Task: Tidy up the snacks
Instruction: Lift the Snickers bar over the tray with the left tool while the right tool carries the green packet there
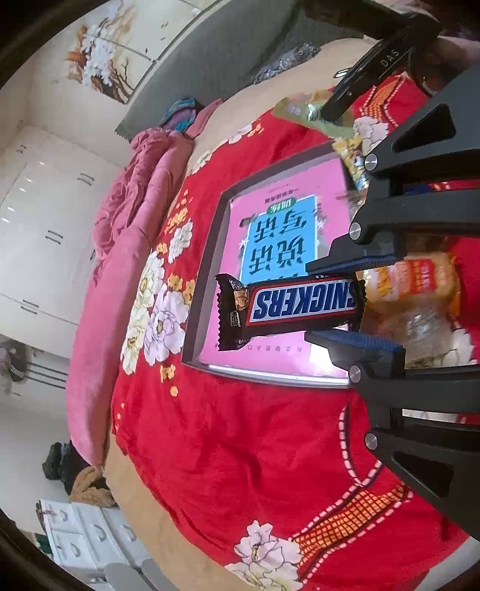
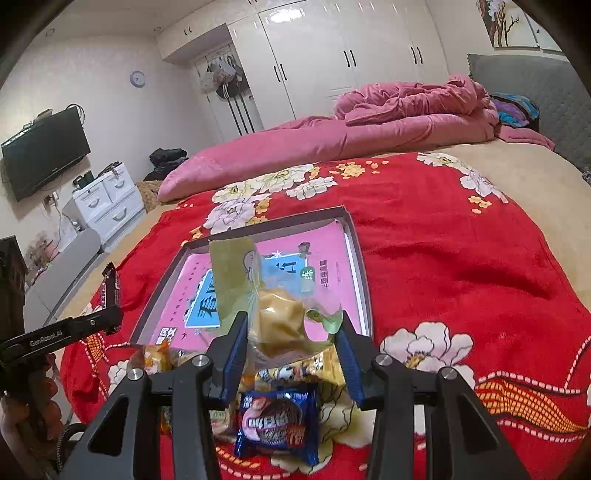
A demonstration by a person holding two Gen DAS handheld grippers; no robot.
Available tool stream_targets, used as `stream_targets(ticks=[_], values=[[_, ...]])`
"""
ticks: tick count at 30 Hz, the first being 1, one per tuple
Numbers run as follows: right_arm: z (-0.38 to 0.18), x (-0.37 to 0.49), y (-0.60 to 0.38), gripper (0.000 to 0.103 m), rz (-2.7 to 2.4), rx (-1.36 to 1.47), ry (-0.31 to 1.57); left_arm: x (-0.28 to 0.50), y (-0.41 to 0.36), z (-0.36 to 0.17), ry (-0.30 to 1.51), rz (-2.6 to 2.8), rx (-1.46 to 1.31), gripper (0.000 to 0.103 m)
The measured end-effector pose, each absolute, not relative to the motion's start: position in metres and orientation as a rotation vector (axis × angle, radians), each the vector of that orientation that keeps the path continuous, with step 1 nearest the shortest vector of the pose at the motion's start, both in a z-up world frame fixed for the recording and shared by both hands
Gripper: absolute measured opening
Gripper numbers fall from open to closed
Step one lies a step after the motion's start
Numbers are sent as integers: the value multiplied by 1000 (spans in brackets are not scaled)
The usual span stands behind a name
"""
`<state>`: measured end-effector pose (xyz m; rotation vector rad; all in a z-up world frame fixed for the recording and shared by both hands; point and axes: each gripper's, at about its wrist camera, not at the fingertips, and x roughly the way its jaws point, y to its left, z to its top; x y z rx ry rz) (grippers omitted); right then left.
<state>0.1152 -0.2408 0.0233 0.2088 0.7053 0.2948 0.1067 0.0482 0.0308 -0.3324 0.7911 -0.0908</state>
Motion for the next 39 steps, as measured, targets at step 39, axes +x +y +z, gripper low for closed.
stream_targets(ticks=[39], values=[[-16, 188, -222, 46, 283, 117, 861, 168, 34, -26, 949, -111, -269, 30]])
